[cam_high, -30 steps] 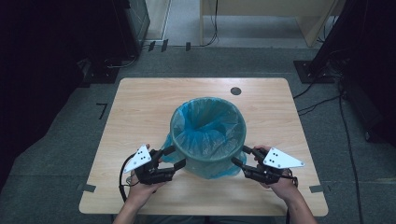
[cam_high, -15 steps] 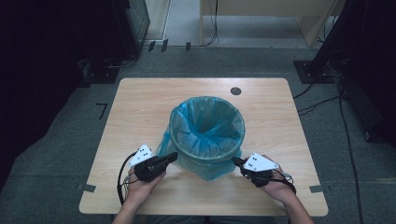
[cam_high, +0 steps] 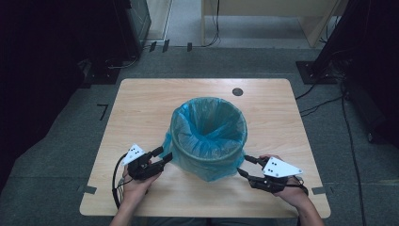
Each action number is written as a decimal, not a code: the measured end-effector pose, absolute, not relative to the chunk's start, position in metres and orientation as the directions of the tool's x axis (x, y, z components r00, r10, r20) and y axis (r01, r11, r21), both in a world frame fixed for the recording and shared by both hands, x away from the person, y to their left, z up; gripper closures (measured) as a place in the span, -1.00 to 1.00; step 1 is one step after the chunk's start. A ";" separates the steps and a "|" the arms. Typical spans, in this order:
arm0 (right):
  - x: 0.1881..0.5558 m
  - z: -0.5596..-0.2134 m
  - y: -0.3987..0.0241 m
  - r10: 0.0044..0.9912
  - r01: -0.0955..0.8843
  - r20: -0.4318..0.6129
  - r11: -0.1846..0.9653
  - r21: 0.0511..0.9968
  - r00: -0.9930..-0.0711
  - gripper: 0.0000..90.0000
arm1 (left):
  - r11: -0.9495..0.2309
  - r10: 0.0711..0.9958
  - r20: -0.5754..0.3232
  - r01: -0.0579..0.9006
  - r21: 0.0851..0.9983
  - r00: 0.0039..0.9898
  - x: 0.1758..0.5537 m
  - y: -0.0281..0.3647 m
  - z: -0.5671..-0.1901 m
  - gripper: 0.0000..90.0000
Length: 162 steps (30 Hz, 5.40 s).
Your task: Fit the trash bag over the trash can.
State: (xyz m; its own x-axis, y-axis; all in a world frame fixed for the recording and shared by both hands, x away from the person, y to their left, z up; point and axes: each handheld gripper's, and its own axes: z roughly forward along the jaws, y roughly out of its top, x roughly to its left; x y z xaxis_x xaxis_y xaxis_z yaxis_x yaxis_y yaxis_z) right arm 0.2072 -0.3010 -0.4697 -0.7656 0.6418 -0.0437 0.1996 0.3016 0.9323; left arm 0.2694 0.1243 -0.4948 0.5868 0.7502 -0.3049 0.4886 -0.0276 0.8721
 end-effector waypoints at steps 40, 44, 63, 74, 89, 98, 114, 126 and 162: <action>0.245 -0.340 -0.291 0.642 0.062 -0.132 0.271 0.961 -0.756 1.00 | 0.035 0.881 -0.272 0.519 0.854 0.388 0.272 0.167 -0.491 -0.99; 0.256 -0.330 -0.284 0.602 0.041 -0.156 0.300 0.953 -0.783 1.00 | -0.012 0.904 -0.237 0.574 0.818 0.356 0.277 0.179 -0.499 -1.00; 0.295 -0.309 -0.184 0.159 -0.219 -0.363 0.560 0.799 -0.918 1.00 | -0.113 0.941 -0.132 0.656 0.746 0.313 0.286 0.202 -0.514 -1.00; 0.314 -0.338 -0.138 -0.061 -0.277 -0.338 0.717 0.640 -0.939 1.00 | -0.134 0.934 -0.131 0.664 0.735 0.333 0.287 0.198 -0.518 -1.00; 0.328 -0.396 -0.101 -0.245 -0.292 -0.164 0.855 0.428 -0.956 1.00 | -0.134 0.942 -0.115 0.668 0.732 0.316 0.287 0.196 -0.518 -1.00; 0.328 -0.383 -0.106 -0.230 -0.292 -0.186 0.830 0.476 -0.955 1.00 | -0.130 0.942 -0.119 0.668 0.733 0.314 0.287 0.197 -0.518 -1.00; 0.312 -0.366 -0.123 -0.283 -0.352 -0.218 0.827 0.438 -0.934 1.00 | -0.086 0.943 -0.157 0.669 0.738 0.294 0.288 0.200 -0.518 -1.00; 0.295 -0.321 -0.144 -0.231 -0.344 -0.273 0.793 0.503 -0.934 1.00 | -0.148 0.960 -0.061 0.677 0.721 0.274 0.290 0.191 -0.518 -1.00; 0.240 -0.297 -0.225 -0.126 -0.238 -0.231 0.790 0.565 -0.965 0.96 | -0.182 0.967 0.003 0.684 0.707 0.254 0.290 0.184 -0.520 -1.00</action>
State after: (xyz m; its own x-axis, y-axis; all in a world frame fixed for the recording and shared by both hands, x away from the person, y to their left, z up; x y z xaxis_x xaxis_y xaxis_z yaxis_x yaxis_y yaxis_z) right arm 0.2400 -0.2245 -0.2967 -0.9649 -0.1256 -0.2307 -0.2380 0.7897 0.5654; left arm 0.2898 0.1840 -0.5195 0.2541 0.9672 0.0030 0.6835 -0.1818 0.7069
